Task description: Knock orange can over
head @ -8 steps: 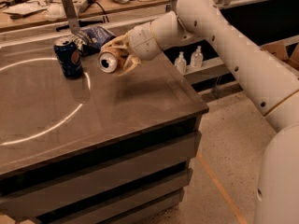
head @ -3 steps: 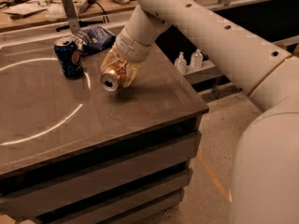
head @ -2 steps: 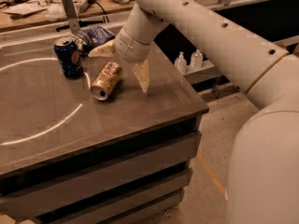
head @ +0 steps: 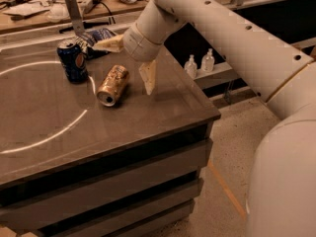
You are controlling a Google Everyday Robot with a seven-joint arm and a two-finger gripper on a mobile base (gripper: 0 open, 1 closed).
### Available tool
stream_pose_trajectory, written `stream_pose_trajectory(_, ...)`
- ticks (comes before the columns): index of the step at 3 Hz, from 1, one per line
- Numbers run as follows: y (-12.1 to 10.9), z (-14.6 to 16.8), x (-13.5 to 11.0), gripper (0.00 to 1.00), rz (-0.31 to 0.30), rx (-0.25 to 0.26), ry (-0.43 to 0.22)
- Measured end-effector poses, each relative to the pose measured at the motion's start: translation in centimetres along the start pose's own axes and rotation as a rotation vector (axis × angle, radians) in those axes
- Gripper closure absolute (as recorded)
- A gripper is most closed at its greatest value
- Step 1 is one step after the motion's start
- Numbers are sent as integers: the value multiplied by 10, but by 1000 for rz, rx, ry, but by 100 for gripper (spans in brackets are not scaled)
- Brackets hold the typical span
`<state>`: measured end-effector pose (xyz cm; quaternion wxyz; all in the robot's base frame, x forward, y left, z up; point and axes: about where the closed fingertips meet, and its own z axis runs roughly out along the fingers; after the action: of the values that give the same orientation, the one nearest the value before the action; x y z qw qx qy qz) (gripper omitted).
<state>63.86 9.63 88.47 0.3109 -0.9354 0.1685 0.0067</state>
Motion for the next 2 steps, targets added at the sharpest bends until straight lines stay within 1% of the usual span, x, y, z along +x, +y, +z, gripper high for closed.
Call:
stream_pose_trajectory(1, -14, -8, 2, 0, 15, 86, -7)
stream_pose_trajectory(2, -21, -8, 4, 0, 35, 154, -20)
